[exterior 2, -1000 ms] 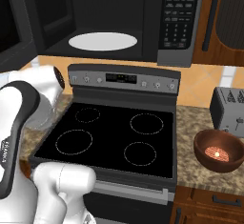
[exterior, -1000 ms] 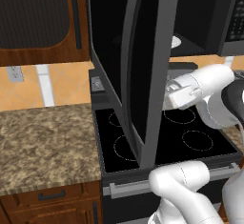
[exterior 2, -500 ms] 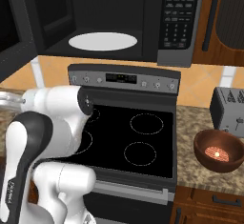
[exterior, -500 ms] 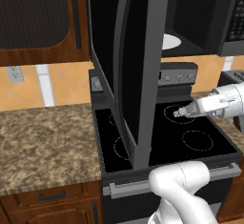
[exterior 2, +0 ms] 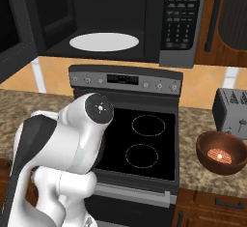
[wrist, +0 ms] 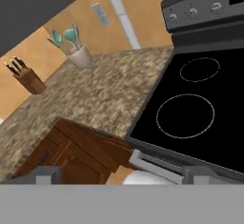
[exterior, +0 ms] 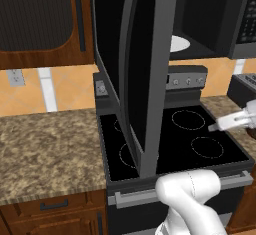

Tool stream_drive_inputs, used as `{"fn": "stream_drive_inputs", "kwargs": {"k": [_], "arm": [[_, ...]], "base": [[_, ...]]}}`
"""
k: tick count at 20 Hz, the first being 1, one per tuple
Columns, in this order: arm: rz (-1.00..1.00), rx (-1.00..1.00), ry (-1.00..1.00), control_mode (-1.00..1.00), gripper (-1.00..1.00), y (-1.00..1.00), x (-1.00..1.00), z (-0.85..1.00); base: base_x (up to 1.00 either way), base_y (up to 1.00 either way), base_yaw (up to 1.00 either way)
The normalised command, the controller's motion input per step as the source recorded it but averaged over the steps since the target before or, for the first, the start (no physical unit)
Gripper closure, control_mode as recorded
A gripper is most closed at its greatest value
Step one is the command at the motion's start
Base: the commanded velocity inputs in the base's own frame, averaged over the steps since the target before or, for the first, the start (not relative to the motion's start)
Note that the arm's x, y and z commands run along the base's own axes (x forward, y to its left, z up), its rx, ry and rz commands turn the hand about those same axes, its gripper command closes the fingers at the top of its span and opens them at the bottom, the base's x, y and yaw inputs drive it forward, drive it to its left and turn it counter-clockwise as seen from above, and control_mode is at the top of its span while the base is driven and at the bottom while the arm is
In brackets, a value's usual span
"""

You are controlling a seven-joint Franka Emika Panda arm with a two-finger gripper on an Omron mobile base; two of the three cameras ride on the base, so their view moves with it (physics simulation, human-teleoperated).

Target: Open the microwave, place the bowl with waffle inside the microwave, then close the microwave door and turn it on.

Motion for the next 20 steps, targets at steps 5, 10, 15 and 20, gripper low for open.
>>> {"fn": "stream_drive_inputs", "kwargs": {"k": [5,10,15,20], "arm": [[-0.43,-0.33,0.23,-1.00,-1.00,-1.00,0.37,-0.23],[-0.42,-0.17,0.44,-1.00,-1.00,-1.00,0.38,-0.26],[-0.39,-0.08,0.40,-1.00,-1.00,-1.00,0.49,-0.30],[-0.34,-0.04,0.24,-1.00,-1.00,-1.00,0.69,-0.51]], "base": [[0.00,0.00,0.00],[0.00,0.00,0.00],[0.00,0.00,0.00],[0.00,0.00,0.00]]}}
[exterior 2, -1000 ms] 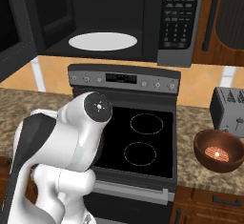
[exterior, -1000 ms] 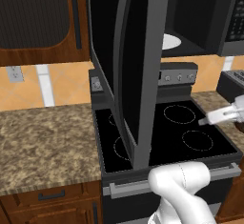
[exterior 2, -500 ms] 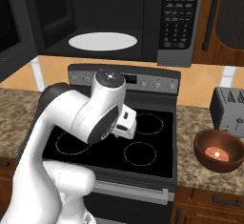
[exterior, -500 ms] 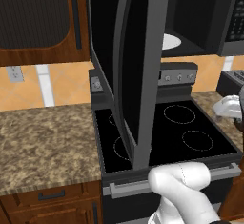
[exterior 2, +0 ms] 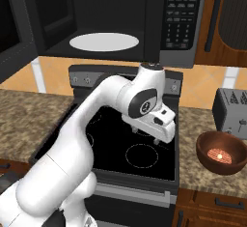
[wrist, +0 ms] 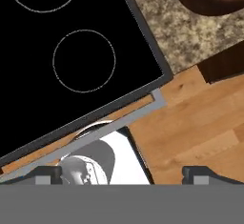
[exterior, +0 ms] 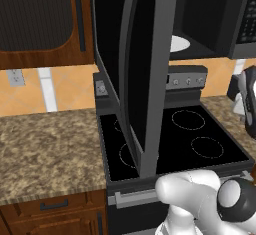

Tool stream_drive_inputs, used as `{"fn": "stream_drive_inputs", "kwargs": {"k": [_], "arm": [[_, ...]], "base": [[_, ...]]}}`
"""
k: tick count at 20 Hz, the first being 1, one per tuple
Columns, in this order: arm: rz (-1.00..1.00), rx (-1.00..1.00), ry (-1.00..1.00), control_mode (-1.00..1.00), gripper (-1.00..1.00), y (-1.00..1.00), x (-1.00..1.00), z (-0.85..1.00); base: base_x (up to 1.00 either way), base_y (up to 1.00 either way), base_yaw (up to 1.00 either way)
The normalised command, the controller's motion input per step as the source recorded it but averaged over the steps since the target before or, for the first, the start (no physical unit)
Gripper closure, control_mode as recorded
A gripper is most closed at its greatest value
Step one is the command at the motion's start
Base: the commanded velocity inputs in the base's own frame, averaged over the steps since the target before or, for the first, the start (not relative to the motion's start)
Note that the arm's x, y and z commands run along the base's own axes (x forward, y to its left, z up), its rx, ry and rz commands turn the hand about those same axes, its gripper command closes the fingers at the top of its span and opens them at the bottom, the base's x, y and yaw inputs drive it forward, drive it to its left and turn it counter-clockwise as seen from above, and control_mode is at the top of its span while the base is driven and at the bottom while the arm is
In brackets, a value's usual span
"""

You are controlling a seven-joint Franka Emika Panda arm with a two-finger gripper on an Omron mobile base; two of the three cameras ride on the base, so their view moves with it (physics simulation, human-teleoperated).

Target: Open the microwave, place the bowl with waffle inside the microwave, then close the microwave door and turn it on.

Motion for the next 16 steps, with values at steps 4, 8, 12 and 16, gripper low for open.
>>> {"fn": "stream_drive_inputs", "kwargs": {"k": [4,8,12,16], "arm": [[-0.27,0.00,0.06,-1.00,-1.00,-1.00,0.71,-0.75],[-0.16,0.00,0.00,-1.00,-1.00,-0.73,0.42,-0.52],[0.00,0.01,0.01,-1.00,-1.00,-0.04,0.00,0.00],[0.00,-0.05,0.01,-1.00,-1.00,-0.04,0.18,-0.10]], "base": [[0.00,0.00,0.00],[0.00,0.00,0.00],[0.00,0.00,0.00],[0.00,0.00,0.00]]}}
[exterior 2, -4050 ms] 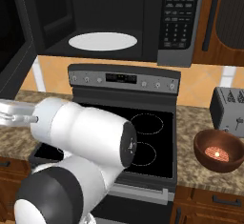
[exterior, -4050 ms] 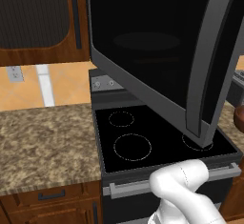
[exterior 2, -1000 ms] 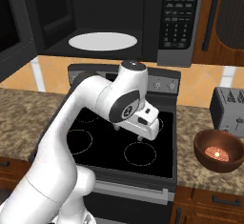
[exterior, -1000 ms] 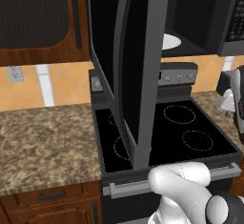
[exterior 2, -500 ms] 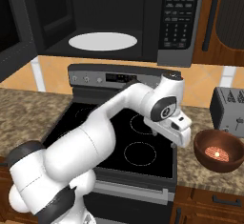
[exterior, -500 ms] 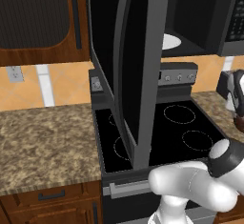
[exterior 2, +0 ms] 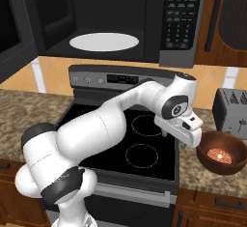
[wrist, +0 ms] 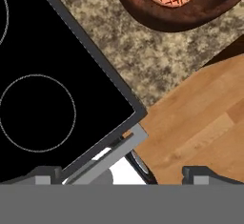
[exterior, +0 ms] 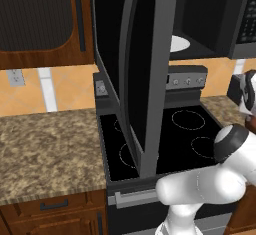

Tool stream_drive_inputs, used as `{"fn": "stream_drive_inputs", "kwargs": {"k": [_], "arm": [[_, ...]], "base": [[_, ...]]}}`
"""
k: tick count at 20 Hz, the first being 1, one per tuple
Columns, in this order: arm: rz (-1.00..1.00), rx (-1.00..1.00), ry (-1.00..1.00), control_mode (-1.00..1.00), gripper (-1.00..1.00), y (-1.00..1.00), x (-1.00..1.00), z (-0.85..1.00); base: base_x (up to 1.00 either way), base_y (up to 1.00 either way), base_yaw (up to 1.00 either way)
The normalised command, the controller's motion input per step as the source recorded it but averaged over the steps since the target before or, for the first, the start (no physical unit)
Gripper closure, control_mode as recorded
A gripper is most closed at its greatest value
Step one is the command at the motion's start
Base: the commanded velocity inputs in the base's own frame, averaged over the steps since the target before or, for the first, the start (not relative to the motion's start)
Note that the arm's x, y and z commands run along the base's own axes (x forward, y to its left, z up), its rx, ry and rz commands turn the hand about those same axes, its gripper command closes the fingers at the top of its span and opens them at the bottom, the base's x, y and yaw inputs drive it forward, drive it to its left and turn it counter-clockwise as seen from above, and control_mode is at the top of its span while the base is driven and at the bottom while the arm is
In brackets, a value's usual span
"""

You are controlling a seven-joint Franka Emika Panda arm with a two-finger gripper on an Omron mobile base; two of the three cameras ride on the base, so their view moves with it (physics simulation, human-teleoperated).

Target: Open the microwave, place the bowl with waffle inside the microwave, then close the microwave door and turn it on.

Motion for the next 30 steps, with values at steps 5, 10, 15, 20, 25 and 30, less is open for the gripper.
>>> {"fn": "stream_drive_inputs", "kwargs": {"k": [5,10,15,20,25,30], "arm": [[0.07,-0.15,0.00,-1.00,-1.00,-0.26,0.23,-0.25],[0.25,-0.10,-0.01,-1.00,-1.00,-0.56,0.06,-0.28],[0.33,0.00,0.01,-1.00,-1.00,-0.33,0.05,-0.06],[0.14,0.00,0.01,-1.00,-1.00,-0.05,0.31,-0.05],[0.16,0.00,0.10,-1.00,-1.00,-0.03,0.45,-0.14],[0.09,0.00,0.04,-1.00,-1.00,-0.14,0.33,-0.22]], "base": [[0.00,0.00,0.00],[0.00,0.00,0.00],[0.00,0.00,0.00],[0.00,0.00,0.00],[0.00,0.00,0.00],[0.00,0.00,0.00]]}}
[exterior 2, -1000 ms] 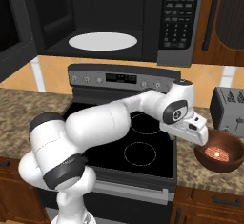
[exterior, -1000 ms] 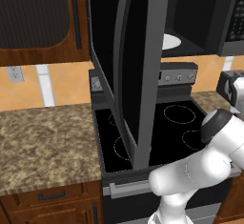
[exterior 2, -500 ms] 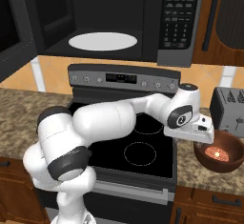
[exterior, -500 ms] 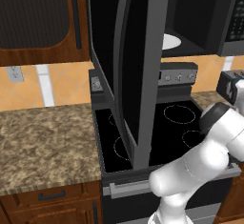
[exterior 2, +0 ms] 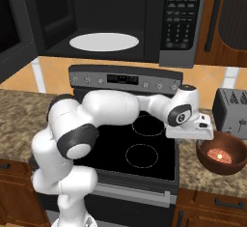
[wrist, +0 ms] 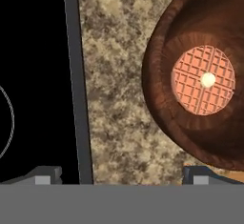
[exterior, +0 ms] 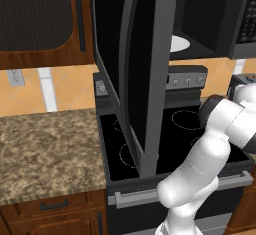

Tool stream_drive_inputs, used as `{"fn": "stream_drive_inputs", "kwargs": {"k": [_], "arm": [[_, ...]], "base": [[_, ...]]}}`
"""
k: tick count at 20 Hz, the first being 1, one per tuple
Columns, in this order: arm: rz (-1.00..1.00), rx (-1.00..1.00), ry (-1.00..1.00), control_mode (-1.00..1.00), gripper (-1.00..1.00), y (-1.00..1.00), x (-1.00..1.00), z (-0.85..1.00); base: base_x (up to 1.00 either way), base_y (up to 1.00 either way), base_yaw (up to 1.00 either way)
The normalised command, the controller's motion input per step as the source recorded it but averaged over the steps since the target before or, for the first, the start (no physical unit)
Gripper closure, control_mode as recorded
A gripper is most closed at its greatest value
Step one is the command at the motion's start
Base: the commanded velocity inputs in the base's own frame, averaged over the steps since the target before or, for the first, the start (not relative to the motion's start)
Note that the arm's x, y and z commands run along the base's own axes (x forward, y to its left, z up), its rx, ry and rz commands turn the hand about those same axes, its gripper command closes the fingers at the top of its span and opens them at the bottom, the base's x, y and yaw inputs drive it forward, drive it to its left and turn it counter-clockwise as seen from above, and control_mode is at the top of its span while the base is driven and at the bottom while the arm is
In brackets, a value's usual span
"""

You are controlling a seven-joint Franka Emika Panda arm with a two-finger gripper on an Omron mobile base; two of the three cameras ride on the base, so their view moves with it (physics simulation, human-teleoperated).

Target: Open the microwave, place the bowl with waffle inside the microwave, then close the microwave door and turn it on.

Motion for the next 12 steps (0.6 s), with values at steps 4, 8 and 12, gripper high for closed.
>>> {"fn": "stream_drive_inputs", "kwargs": {"k": [4,8,12], "arm": [[0.08,0.00,0.02,-1.00,-1.00,-0.17,0.35,-0.26],[0.08,0.00,0.03,-1.00,-1.00,-0.21,0.35,-0.20],[0.07,0.00,0.02,-1.00,-1.00,-0.27,0.31,-0.17]], "base": [[0.00,0.00,0.00],[0.00,0.00,0.00],[0.00,0.00,0.00]]}}
